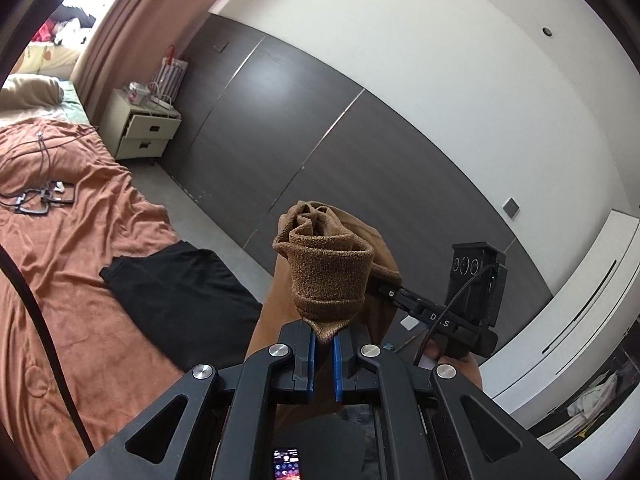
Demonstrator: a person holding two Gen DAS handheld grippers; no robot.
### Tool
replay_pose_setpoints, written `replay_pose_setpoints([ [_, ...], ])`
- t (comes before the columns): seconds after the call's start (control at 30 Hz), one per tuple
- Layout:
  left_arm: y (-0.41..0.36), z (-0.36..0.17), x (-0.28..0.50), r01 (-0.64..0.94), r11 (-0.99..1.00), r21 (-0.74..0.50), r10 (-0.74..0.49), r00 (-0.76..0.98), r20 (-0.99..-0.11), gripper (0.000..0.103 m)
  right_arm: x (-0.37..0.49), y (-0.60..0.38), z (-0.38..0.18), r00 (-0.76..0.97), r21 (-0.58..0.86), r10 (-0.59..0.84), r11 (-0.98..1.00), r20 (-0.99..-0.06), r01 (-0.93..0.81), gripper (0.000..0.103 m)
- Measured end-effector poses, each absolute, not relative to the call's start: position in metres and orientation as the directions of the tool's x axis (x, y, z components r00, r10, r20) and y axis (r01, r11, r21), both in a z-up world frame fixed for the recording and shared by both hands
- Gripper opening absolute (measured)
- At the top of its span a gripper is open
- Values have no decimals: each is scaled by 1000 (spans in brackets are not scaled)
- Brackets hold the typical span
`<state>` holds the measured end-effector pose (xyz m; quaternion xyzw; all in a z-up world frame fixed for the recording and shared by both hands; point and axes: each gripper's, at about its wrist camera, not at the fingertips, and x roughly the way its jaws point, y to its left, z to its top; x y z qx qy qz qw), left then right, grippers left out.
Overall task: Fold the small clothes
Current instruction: 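Lift the folded shirt with both tools and carry it toward the black garment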
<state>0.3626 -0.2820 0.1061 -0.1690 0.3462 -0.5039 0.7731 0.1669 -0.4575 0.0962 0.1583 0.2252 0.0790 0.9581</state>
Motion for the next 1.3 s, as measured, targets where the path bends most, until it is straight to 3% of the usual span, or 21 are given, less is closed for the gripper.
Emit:
replay_pose_setpoints([
  [0.57,-362,50,435,629,347,-696,-925,107,-364,6,193,-447,112,862,239,57,968,-503,76,12],
  [1.3,-332,-87,589,452,509,-733,-856,177,-485,6,397,-404,84,708,123,-21,981,-706,151,11],
])
